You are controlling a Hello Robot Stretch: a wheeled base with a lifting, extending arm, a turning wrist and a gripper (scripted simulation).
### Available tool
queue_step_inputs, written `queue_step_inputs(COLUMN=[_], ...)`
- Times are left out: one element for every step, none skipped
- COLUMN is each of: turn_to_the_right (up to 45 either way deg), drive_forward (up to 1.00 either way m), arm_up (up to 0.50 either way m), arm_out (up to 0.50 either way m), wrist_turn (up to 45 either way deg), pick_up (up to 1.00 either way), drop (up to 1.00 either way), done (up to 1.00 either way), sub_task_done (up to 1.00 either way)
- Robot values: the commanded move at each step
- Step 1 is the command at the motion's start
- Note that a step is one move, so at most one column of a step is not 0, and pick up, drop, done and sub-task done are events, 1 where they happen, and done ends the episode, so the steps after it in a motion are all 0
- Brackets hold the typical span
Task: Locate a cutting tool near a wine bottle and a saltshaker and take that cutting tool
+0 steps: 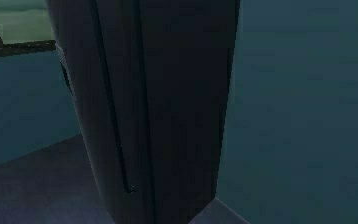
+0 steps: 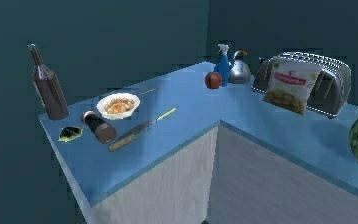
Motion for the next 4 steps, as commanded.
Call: queue_step_inputs(turn_to_the_right=[0.0, 0.0, 0.0, 0.0], drive_forward=[0.0, 0.0, 0.0, 0.0], arm_up=[0.5, 0.38, 0.0, 0.0], arm_out=[0.0, 0.0, 0.46, 0.0], wrist_turn=[0.0, 0.0, 0.0, 45.0], pick_up=[0.0, 0.0, 0.0, 0.0], drop=[0.0, 0.0, 0.0, 0.0], done=[0.0, 0.0, 0.0, 0.0], sub_task_done=[0.0, 0.0, 0.0, 0.0])
